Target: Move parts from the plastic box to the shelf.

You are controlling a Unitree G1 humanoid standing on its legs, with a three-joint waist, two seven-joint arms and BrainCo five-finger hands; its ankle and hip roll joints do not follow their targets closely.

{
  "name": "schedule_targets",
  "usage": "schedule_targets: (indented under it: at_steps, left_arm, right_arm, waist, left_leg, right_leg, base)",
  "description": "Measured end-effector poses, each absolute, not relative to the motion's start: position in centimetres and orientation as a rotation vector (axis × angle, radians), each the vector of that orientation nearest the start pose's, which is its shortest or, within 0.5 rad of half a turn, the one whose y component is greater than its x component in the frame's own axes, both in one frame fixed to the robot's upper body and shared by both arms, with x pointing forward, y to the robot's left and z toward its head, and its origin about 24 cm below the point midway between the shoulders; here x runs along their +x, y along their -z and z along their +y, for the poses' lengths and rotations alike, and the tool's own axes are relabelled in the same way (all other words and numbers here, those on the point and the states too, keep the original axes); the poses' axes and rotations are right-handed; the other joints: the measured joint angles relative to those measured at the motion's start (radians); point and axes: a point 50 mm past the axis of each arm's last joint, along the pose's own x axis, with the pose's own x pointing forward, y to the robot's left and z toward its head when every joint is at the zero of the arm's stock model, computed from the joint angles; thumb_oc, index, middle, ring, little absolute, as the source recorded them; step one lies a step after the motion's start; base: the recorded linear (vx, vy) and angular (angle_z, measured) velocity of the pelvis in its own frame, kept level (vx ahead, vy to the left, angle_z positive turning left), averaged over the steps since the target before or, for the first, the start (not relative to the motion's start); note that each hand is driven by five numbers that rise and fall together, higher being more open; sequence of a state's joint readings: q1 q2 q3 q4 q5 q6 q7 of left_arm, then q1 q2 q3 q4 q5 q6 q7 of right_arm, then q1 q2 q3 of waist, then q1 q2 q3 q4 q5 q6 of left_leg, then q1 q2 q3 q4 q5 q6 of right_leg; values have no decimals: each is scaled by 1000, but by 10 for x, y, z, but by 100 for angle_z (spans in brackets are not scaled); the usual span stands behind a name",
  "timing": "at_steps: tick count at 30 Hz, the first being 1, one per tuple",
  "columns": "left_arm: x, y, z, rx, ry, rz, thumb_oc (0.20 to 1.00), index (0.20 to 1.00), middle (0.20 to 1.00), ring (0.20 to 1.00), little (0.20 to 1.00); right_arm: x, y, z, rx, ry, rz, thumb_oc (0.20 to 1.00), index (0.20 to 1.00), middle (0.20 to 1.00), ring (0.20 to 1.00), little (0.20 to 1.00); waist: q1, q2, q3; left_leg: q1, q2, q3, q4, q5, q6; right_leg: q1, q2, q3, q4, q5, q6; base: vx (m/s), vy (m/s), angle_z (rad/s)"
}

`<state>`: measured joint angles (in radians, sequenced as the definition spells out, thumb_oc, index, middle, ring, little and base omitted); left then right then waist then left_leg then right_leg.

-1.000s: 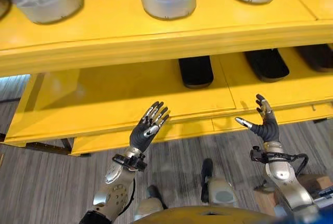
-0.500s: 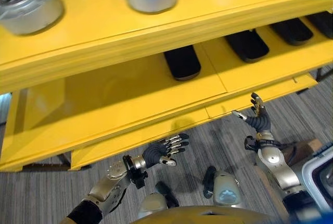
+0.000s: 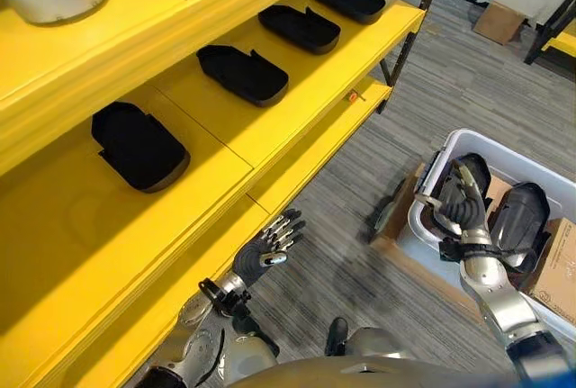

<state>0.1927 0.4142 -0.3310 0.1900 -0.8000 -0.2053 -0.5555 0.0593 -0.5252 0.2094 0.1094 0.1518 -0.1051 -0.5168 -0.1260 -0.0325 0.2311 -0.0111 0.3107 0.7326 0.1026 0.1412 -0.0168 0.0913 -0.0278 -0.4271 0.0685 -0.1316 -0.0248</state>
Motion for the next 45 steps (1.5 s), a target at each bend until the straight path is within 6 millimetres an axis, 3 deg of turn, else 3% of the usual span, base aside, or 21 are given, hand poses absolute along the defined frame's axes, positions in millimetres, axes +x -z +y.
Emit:
schedule_targets:
  at_steps: [5, 8, 10, 13, 14, 15, 16, 18, 21, 23, 27, 32, 33, 34, 36, 37, 38, 42, 43, 44, 45]
  left_arm:
    - [196, 12, 172, -537, 484, 117, 1000, 1000, 1000, 1000, 1000]
    - [201, 9, 172, -546, 455, 109, 1000, 1000, 1000, 1000, 1000]
    - [204, 8, 173, -544, 434, 107, 1000, 1000, 1000, 1000, 1000]
    - [208, 6, 177, -538, 385, 94, 1000, 1000, 1000, 1000, 1000]
    - [209, 5, 178, -539, 375, 92, 1000, 1000, 1000, 1000, 1000]
    - [211, 4, 178, -541, 368, 89, 1000, 1000, 1000, 1000, 1000]
    - [211, 4, 178, -540, 367, 87, 1000, 1000, 1000, 1000, 1000]
    - [213, 2, 179, -539, 372, 75, 1000, 1000, 1000, 1000, 1000]
    - [207, 12, 182, -538, 356, 113, 1000, 1000, 1000, 1000, 1000]
    - [204, 15, 183, -534, 350, 128, 1000, 1000, 1000, 1000, 1000]
    - [207, 11, 183, -518, 358, 109, 1000, 1000, 1000, 1000, 1000]
    - [206, 12, 183, -482, 373, 114, 1000, 1000, 1000, 1000, 1000]
    - [207, 12, 182, -478, 376, 111, 1000, 1000, 1000, 1000, 1000]
    - [206, 13, 184, -470, 368, 111, 1000, 1000, 1000, 1000, 1000]
    - [205, 19, 189, -450, 349, 128, 1000, 1000, 1000, 1000, 1000]
    - [208, 19, 194, -400, 355, 138, 1000, 1000, 1000, 1000, 1000]
    - [207, 20, 194, -401, 352, 138, 1000, 1000, 1000, 1000, 1000]
    - [205, 24, 181, -332, 440, 178, 1000, 1000, 1000, 1000, 1000]
    - [205, 25, 178, -321, 457, 187, 1000, 1000, 1000, 1000, 1000]
    - [204, 26, 176, -313, 470, 193, 1000, 1000, 1000, 1000, 1000]
    - [204, 26, 177, -302, 477, 196, 1000, 1000, 1000, 1000, 1000]
  right_arm:
    - [221, -16, -273, -438, 508, 107, 1000, 1000, 1000, 1000, 1000]
    - [221, -18, -274, -437, 515, 98, 1000, 1000, 1000, 1000, 1000]
    - [222, -20, -272, -446, 505, 79, 1000, 1000, 1000, 1000, 1000]
    - [224, -19, -269, -446, 486, 72, 1000, 1000, 1000, 1000, 1000]
    - [224, -18, -269, -446, 485, 74, 1000, 1000, 1000, 1000, 1000]
    - [222, -17, -269, -446, 483, 73, 1000, 1000, 1000, 1000, 1000]
    - [222, -19, -269, -442, 481, 60, 1000, 1000, 1000, 1000, 1000]
    - [212, -13, -271, -438, 482, 84, 1000, 1000, 1000, 1000, 1000]
    - [213, -6, -256, -384, 440, 94, 1000, 1000, 1000, 1000, 1000]
    - [217, -7, -239, -357, 365, 81, 1000, 1000, 1000, 1000, 1000]
    - [220, -12, -229, -338, 314, 50, 1000, 1000, 1000, 1000, 1000]
    - [231, -18, -218, -328, 252, 26, 1000, 1000, 1000, 1000, 1000]
    - [233, -18, -215, -326, 239, 23, 1000, 1000, 1000, 1000, 1000]
    - [242, -23, -204, -319, 196, 0, 1000, 1000, 1000, 1000, 1000]
    - [253, -26, -193, -313, 154, -14, 1000, 1000, 1000, 1000, 1000]
    - [259, -22, -189, -304, 146, 4, 1000, 1000, 1000, 1000, 1000]
    - [258, -19, -190, -309, 148, 20, 1000, 1000, 1000, 1000, 1000]
    - [254, -12, -191, -307, 169, 44, 1000, 1000, 1000, 1000, 1000]
    - [252, -10, -192, -307, 172, 50, 1000, 1000, 1000, 1000, 1000]
    - [249, -8, -192, -308, 174, 59, 1000, 1000, 1000, 1000, 1000]
    - [244, -3, -191, -301, 180, 81, 1000, 1000, 1000, 1000, 1000]
  waist:
    - [-33, 5, 8]
    - [-39, 12, 12]
    - [-32, 20, 9]
    - [-12, 27, 10]
    - [-19, 26, 11]
    - [-17, 22, 13]
    - [-17, 22, 13]
    - [-34, 64, 4]
    - [-14, 92, 5]
    - [32, 86, 8]
    - [31, 60, -1]
    - [31, 13, -32]
    - [32, 8, -35]
    - [53, 4, -37]
    - [75, 2, -35]
    - [89, -9, -27]
    - [92, -11, -28]
    - [105, -19, -33]
    - [105, -21, -34]
    - [106, -25, -35]
    - [107, -55, -38]
  left_leg:
    - [46, 24, 17, -27, 44, -54]
    - [73, 30, -14, -42, 87, -99]
    - [83, 20, -68, -73, 115, -108]
    - [81, 8, -221, -73, 126, -105]
    - [75, 5, -242, -57, 123, -107]
    - [69, -35, -302, -51, 49, -126]
    - [77, -131, -337, -78, -23, -108]
    - [105, -173, -264, -147, -49, -62]
    - [125, -193, -299, -195, -102, -41]
    - [158, -220, -345, -195, -132, -20]
    - [159, -257, -326, -196, -150, 2]
    - [155, -268, -298, -196, -155, 9]
    - [157, -266, -289, -196, -155, 9]
    - [169, -254, -241, -196, -156, 9]
    - [170, -232, -181, -187, -161, 9]
    - [169, -206, -136, -179, -161, 13]
    - [170, -205, -134, -174, -163, 16]
    - [170, -174, -142, -165, -156, 7]
    - [170, -171, -143, -163, -153, 1]
    - [172, -168, -145, -165, -146, -10]
    - [180, -164, -141, -161, -130, -45]
  right_leg:
    - [-13, 22, 24, -1, -1, -2]
    - [-21, 27, 58, -1, -2, -5]
    - [-38, 27, 89, 1, 4, -14]
    - [-69, 25, 145, 22, 27, -39]
    - [-69, 22, 150, 22, 29, -40]
    - [-69, 10, 177, 22, 35, -41]
    - [-70, -11, 200, 3, 53, -23]
    - [-60, 5, 187, -19, 63, -11]
    - [-86, 10, 214, -25, 86, 24]
    - [-89, -12, 279, -27, 106, 51]
    - [-94, -53, 296, -39, 125, 89]
    - [-101, -55, 314, -59, 150, 90]
    - [-105, -51, 307, -58, 158, 88]
    - [-126, -40, 235, -36, 186, 78]
    - [-174, -33, 159, 4, 224, 125]
    - [-192, -70, 30, 30, 208, 169]
    - [-192, -102, -2, 64, 194, 172]
    - [-169, -297, 67, 47, 227, 227]
    - [-164, -320, 74, 34, 237, 242]
    - [-155, -333, 79, 16, 257, 244]
    - [-140, -361, 75, -11, 322, 221]
  base:
    - [-34, -419, -41]
    - [-32, -183, -45]
    - [-2, -57, -46]
    - [30, -39, -56]
    - [45, -27, -26]
    - [63, -23, -42]
    - [13, -25, -34]
    - [73, 7, 4]
    - [177, 87, -26]
    - [126, 111, -71]
    - [130, 117, -22]
    - [99, 138, -16]
    - [72, 125, -60]
    - [37, 72, -74]
    - [-3, -35, -103]
    - [-2, -168, -80]
    - [12, -184, -41]
    - [17, -175, -6]
    - [18, -223, -9]
    - [18, -236, 0]
    - [17, -246, -16]
